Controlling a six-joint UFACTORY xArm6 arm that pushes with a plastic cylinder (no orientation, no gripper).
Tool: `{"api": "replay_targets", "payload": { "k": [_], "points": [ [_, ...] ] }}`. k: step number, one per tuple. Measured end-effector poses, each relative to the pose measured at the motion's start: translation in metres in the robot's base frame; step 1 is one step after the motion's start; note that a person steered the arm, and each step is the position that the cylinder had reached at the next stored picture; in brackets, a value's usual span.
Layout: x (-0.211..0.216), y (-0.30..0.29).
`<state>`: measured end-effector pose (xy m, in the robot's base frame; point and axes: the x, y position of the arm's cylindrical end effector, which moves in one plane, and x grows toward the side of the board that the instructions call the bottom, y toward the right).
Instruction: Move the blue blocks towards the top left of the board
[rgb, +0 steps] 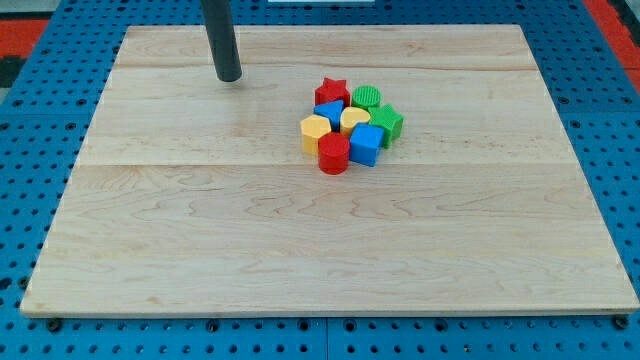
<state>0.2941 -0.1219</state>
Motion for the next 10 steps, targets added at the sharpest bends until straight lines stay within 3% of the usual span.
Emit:
{"api": "replay_targets", "payload": {
  "k": [3, 5, 10],
  "points": [
    [0.0, 0.012],
    [-0.011, 0.148],
    [-0.023, 0.153]
  ]
}}
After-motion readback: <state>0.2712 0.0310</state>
